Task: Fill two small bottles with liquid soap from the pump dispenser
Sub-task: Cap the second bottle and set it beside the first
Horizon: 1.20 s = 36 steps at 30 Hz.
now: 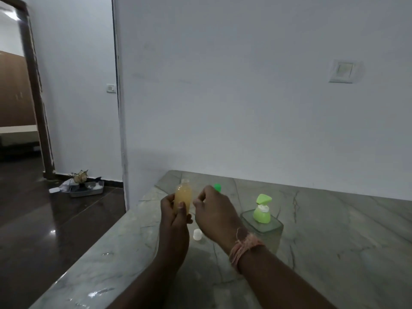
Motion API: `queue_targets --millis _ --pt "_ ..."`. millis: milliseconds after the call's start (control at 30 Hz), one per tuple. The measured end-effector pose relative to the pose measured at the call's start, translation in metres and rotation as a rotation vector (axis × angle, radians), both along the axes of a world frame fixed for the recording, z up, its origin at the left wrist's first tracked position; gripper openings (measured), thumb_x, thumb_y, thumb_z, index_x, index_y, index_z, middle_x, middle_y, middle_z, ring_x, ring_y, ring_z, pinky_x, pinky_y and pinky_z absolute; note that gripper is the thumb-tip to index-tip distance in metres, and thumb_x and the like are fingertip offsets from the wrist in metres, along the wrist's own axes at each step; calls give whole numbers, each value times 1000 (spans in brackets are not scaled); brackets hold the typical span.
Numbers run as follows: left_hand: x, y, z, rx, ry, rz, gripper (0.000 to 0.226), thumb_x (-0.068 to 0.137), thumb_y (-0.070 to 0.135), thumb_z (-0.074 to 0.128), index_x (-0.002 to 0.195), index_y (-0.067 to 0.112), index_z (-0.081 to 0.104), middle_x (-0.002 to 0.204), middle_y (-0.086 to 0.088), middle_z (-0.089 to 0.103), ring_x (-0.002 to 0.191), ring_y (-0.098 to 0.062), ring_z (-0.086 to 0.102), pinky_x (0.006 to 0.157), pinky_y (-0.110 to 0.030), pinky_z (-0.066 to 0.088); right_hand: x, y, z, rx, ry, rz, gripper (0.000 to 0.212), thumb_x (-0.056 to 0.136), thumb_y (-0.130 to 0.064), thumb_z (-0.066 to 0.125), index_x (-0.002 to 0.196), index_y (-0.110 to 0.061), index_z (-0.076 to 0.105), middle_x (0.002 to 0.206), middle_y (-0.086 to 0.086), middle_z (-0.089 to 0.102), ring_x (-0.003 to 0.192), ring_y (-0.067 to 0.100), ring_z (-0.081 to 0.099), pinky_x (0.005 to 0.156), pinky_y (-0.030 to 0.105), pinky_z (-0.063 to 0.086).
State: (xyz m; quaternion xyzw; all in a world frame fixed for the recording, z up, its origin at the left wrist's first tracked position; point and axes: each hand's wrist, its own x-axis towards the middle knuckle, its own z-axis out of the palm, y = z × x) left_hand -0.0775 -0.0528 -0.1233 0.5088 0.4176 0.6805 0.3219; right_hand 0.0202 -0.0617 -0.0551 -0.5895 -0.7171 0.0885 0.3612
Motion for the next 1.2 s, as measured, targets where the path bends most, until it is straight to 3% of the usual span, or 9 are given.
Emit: queue_targets --millis 200,367,567,700,833,900,1000,1067,1200 --pt "-2 10 -3 -72 40 92 29 108 24 37 136 18 36 130 -8 49 109 -29 57 90 -38 47 -2 9 -54 -104 -123 -46 39 96 -35 57 129 -17 46 127 7 47 110 25 56 87 34 51" --pt "-1 17 -9 -89 79 73 21 107 24 38 129 25 38 126 -6 53 100 -23 61 77 -31 50 3 14 -81 -113 -182 29 30 99 -26 53 129 -22 50 127 3 48 113 20 51 96 33 48" --pt "2 21 -14 -114 117 -15 29 107 27 37 135 21 41 128 -9 56 101 -23 65 91 -43 54 5 15 -78 67 54 9 27 96 -17 59 122 -23 52 118 -4 53 106 10 57 87 21 49" --pt "1 16 -12 -89 113 -88 28 107 26 36 134 21 44 126 -4 59 102 -14 67 78 -23 56 -1 9 -52 248 220 6 29 99 -16 53 128 -22 53 121 -7 55 103 3 56 85 17 53" --pt "1 17 -10 -58 112 -97 24 107 24 37 129 21 47 125 -5 61 105 -15 66 76 -22 57 -6 5 -23 338 303 25 26 98 -13 53 122 -20 58 113 -11 47 97 -4 46 75 1 39" --pt "2 17 -10 -45 93 -97 26 107 28 38 129 19 48 125 -6 61 105 -17 65 75 -21 57 -5 6 -12 353 332 49 26 96 -13 57 120 -21 60 111 -12 51 98 -2 49 80 5 41" --pt "4 17 -10 -39 79 -96 44 94 48 40 128 21 48 124 -6 61 102 -18 65 76 -25 57 -1 8 -1 348 349 58 25 91 -13 65 114 -23 62 108 -9 60 99 4 58 85 24 53" --pt "6 17 -9 -36 89 -99 51 89 52 38 128 21 46 125 -5 59 101 -18 65 82 -30 57 3 10 8 355 311 62 25 89 -12 67 111 -22 60 106 -9 61 97 5 60 83 24 55" --pt "8 17 -9 -9 105 -117 46 89 51 37 125 24 46 122 0 56 97 -17 64 80 -30 56 12 19 37 339 -27 47 26 90 -10 62 115 -18 63 112 0 57 102 14 55 86 26 50"
